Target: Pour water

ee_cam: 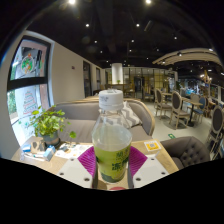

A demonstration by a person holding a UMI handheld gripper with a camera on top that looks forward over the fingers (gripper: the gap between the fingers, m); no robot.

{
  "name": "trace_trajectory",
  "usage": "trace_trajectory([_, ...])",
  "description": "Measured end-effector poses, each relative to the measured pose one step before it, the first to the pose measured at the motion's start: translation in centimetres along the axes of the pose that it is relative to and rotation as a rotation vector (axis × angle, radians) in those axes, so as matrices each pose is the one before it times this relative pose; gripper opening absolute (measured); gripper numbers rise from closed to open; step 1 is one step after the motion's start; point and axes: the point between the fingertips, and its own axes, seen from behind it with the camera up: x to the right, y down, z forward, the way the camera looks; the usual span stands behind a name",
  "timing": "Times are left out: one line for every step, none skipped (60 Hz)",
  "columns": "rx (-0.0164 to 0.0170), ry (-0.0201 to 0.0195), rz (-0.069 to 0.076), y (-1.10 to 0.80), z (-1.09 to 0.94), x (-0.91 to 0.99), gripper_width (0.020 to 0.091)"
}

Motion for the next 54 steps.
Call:
trace_trajectory([-0.01338, 0.00805, -0.0088, 0.962, 0.339, 0.28, 0.0398])
trace_trajectory([-0.01343, 0.00804, -0.0071, 0.944, 0.29, 0.293, 0.0398])
trace_trajectory([-0.01246, 0.00763, -0.005, 0.918, 0.287, 0.254, 0.0398])
trace_trajectory([-0.01177, 0.00615, -0.0039, 1.159, 0.141, -0.013, 0.04])
trace_trajectory([-0.00819, 0.0028, -0.0031, 1.181, 0.214, 0.01, 0.04])
trace_trajectory([-0.01157, -0.00047, -0.0016, 0.807, 0.329, 0.083, 0.0401])
trace_trajectory([-0.01161, -0.00227, -0.0012, 0.672, -0.051, 0.483, 0.0401])
trace_trajectory([-0.01148, 0.00029, 0.0002, 0.72, 0.258, 0.148, 0.0401])
trace_trajectory([-0.00952, 0.00197, 0.0024, 0.653, 0.251, 0.146, 0.04])
trace_trajectory([-0.00749, 0.0018, 0.0037, 0.601, 0.242, 0.128, 0.04])
trace_trajectory([-0.00568, -0.00042, 0.0043, 0.551, 0.208, 0.062, 0.0399])
trace_trajectory([-0.0053, -0.00129, 0.0046, 0.562, 0.598, -0.399, 0.0401])
trace_trajectory([-0.00413, -0.00186, 0.0053, 0.47, 0.179, -0.029, 0.0401])
trace_trajectory([-0.00275, -0.00119, 0.0027, 0.558, -0.06, 0.309, 0.04])
trace_trajectory([-0.00277, 0.00026, 0.0024, 0.425, -0.016, 0.172, 0.04])
trace_trajectory([-0.0011, 0.00193, 0.0, 0.372, 0.108, 0.062, 0.04])
trace_trajectory([0.00044, 0.00303, -0.0027, 0.325, 0.11, 0.091, 0.04])
trace_trajectory([-0.00162, 0.00228, -0.0048, 0.07, 0.595, -0.182, 0.04])
trace_trajectory([-0.00164, 0.00104, -0.0057, 0.351, 0.152, 0.013, 0.04])
trace_trajectory([-0.00397, -0.00107, -0.0048, 0.431, 0.1, -0.033, 0.0402])
trace_trajectory([-0.00666, -0.00147, -0.0025, 0.421, -0.158, -0.003, 0.0403])
trace_trajectory([-0.00382, -0.00037, -0.002, 0.355, 0.062, 0.04, 0.0403])
trace_trajectory([-0.00301, 0.00071, 0.0009, 0.343, 0.092, 0.028, 0.0403])
trace_trajectory([-0.00462, 0.00049, 0.0027, 0.386, 0.092, 0.037, 0.0402])
trace_trajectory([-0.00788, -0.00103, 0.0035, 0.455, 0.072, 0.003, 0.0402])
trace_trajectory([-0.01006, -0.00201, 0.0033, 0.512, 0.059, -0.005, 0.0402])
trace_trajectory([-0.01156, -0.00132, -0.0005, 0.514, 0.497, -0.208, 0.0417])
trace_trajectory([0.02777, -0.00056, 0.003, -0.454, -0.183, -0.039, 0.0414])
trace_trajectory([0.00756, 0.00226, 0.0001, -0.001, -0.202, 0.056, 0.0416])
trace_trajectory([-0.00101, 0.00121, -0.0021, 0.202, -0.088, 0.055, 0.0431])
trace_trajectory([0.00948, -0.00001, 0.0008, -0.097, -0.034, -0.012, 0.0435])
trace_trajectory([0.0025, 0.00143, -0.0019, 0.074, -0.029, 0.024, 0.0445])
trace_trajectory([0.00078, 0.0016, -0.0012, 0.054, -0.064, 0.006, 0.0452])
trace_trajectory([0.00389, 0.00001, 0.0011, -0.048, -0.045, 0.001, 0.0464])
trace_trajectory([0.00366, 0.00035, 0.0018, 0.089, 0.726, -0.116, 0.0474])
trace_trajectory([-0.00103, 0.00187, 0.0026, -0.056, -0.572, -0.008, 0.0484])
trace_trajectory([-0.001, 0.0015, 0.0032, -0.028, -0.179, -0.006, 0.0496])
trace_trajectory([-0.0028, 0.00118, 0.0033, 0.012, -0.112, 0.032, 0.0505])
trace_trajectory([-0.00444, 0.00169, 0.0027, 0.014, -0.092, 0.052, 0.0512])
trace_trajectory([-0.00592, 0.00174, 0.0014, 0.047, -0.06, 0.019, 0.0521])
trace_trajectory([-0.01006, 0.00198, 0.0008, 0.096, -0.032, 0.054, 0.0527])
trace_trajectory([-0.01366, 0.00292, 0.0005, 0.273, 0.448, 0.059, 0.055])
trace_trajectory([-0.01729, 0.00286, 0.0004, 0.274, -0.06, 0.061, 0.059])
trace_trajectory([-0.01595, 0.00227, 0.0003, 0.238, -0.072, 0.024, 0.0638])
trace_trajectory([-0.01203, -0.00033, -0.0003, 0.118, -0.118, -0.051, 0.0689])
trace_trajectory([-0.00889, -0.00252, 0.0005, 0.044, -0.161, -0.088, 0.0745])
trace_trajectory([-0.0051, -0.00237, 0.0017, 0.088, 0.073, -0.159, 0.0803])
trace_trajectory([-0.00592, -0.00206, 0.0014, -0.097, -0.143, -0.156, 0.0858])
trace_trajectory([-0.0061, 0.00041, 0.0016, 0.031, -0.455, -0.004, 0.0863])
trace_trajectory([-0.00973, 0.00274, 0.0015, 0.049, -0.357, 0.03, 0.084])
trace_trajectory([-0.01005, 0.00695, 0.0025, 0.105, -0.271, -0.024, 0.0831])
trace_trajectory([-0.0084, 0.00746, 0.0027, 0.016, -0.34, 0.01, 0.0834])
trace_trajectory([-0.00713, 0.00673, 0.0027, -0.019, -0.407, 0.038, 0.0848])
trace_trajectory([-0.00687, 0.00505, 0.0027, -0.014, -0.424, 0.01, 0.0859])
